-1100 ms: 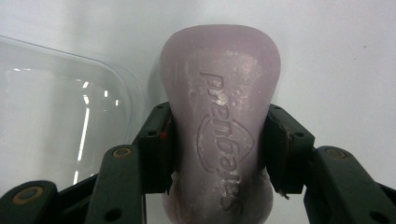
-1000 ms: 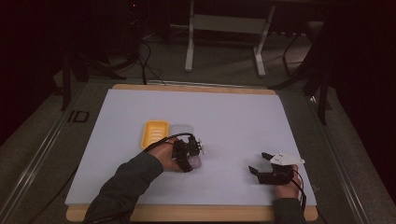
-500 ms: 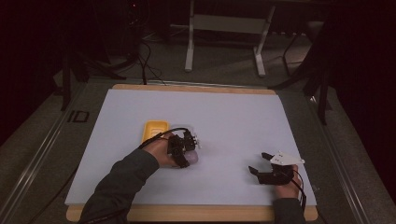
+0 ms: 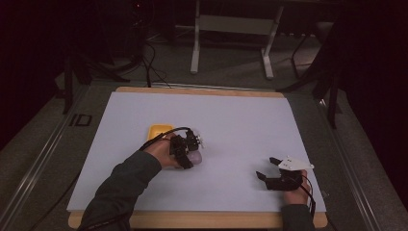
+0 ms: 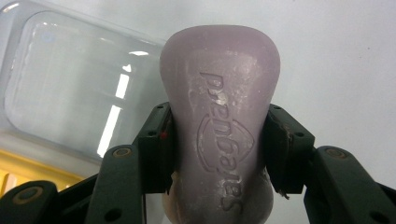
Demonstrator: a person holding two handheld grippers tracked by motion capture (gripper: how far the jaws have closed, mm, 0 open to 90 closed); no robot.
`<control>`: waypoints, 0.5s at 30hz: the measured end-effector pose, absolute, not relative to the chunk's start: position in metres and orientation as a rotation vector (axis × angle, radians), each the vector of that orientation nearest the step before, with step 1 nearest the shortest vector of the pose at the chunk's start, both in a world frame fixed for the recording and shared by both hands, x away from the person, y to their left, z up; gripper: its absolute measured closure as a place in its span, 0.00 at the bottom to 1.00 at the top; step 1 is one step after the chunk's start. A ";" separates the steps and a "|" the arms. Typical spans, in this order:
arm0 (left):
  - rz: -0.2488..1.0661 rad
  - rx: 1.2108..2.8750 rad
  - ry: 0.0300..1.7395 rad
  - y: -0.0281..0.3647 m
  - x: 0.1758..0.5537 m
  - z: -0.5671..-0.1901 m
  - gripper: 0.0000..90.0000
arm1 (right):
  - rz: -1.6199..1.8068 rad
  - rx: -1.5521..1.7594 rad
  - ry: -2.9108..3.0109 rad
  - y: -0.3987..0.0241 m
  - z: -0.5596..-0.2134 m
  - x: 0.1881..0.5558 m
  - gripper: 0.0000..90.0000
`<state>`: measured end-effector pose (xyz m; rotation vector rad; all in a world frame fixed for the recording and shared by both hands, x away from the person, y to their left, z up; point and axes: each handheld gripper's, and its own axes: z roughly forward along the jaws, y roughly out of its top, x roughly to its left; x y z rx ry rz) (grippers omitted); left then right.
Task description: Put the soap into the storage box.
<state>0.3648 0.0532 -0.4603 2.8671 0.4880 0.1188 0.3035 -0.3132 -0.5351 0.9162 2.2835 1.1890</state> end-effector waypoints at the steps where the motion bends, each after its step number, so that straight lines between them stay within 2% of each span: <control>1: 0.119 2.867 0.488 0.053 0.365 -0.460 0.55 | 1.189 0.916 2.284 -0.313 -0.535 0.303 0.21; 15: 0.137 2.867 0.577 0.065 0.375 -0.452 0.55 | 1.189 0.917 2.284 -0.313 -0.535 0.303 0.21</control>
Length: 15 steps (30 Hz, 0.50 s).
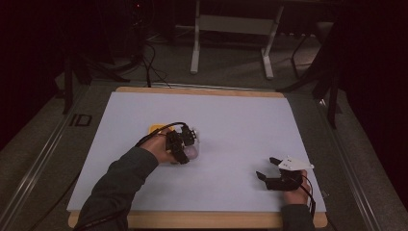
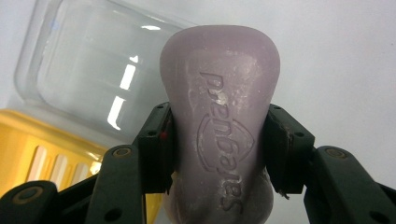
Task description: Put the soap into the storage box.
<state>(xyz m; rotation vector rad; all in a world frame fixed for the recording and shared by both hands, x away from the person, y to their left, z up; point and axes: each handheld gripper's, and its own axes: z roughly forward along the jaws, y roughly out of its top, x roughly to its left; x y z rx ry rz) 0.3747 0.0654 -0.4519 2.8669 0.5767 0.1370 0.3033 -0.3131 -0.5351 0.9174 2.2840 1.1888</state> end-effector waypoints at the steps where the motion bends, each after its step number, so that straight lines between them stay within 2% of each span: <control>1: 0.137 2.866 0.584 0.066 0.375 -0.451 0.55 | 1.189 0.918 2.284 -0.313 -0.535 0.303 0.21; 15: 0.155 2.834 0.665 0.079 0.383 -0.444 0.55 | 1.187 0.918 2.285 -0.313 -0.535 0.303 0.21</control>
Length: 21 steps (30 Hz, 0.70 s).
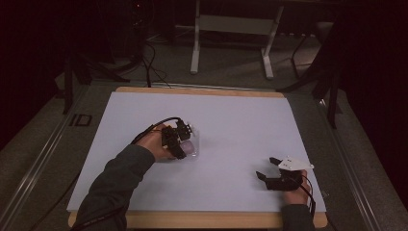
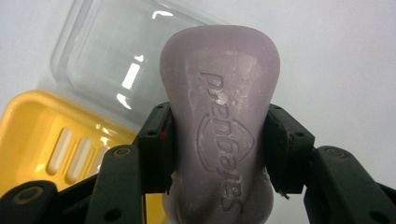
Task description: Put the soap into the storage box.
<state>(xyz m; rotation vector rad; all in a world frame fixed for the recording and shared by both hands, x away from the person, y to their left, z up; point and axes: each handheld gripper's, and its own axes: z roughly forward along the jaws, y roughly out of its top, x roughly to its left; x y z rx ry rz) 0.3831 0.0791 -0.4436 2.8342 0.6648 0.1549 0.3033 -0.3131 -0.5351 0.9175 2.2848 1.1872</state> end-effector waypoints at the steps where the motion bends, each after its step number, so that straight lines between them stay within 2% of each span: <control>1: 0.155 2.834 0.665 0.079 0.383 -0.444 0.55 | 1.187 0.918 2.285 -0.313 -0.535 0.303 0.21; 21: 0.158 2.820 0.767 0.092 0.392 -0.443 0.55 | 1.187 0.914 2.285 -0.313 -0.535 0.303 0.21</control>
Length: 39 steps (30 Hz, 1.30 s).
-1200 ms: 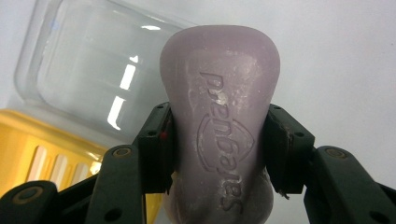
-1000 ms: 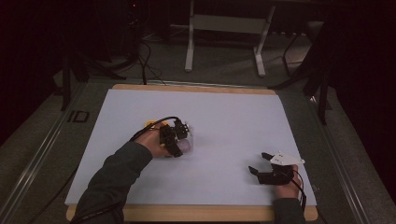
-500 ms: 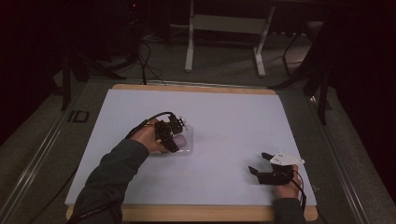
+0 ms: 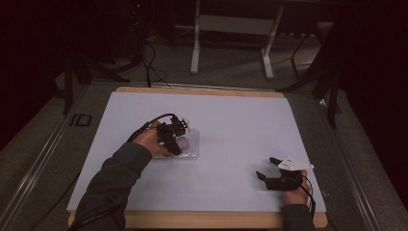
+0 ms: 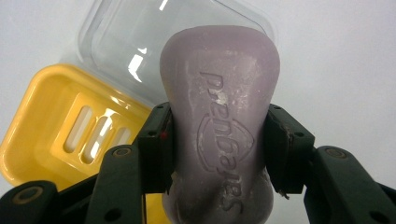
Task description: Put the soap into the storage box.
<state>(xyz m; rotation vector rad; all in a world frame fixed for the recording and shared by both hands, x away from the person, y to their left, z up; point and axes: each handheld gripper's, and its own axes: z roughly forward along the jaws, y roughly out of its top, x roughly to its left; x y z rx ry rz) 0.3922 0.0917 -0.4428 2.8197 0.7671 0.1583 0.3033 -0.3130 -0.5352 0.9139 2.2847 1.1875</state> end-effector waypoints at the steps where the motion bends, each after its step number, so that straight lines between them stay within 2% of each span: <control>1: 0.158 2.817 0.774 0.092 0.392 -0.443 0.55 | 1.187 0.913 2.285 -0.313 -0.535 0.303 0.21; 39: 0.138 2.782 0.916 0.108 0.403 -0.444 0.55 | 1.186 0.910 2.285 -0.313 -0.535 0.303 0.21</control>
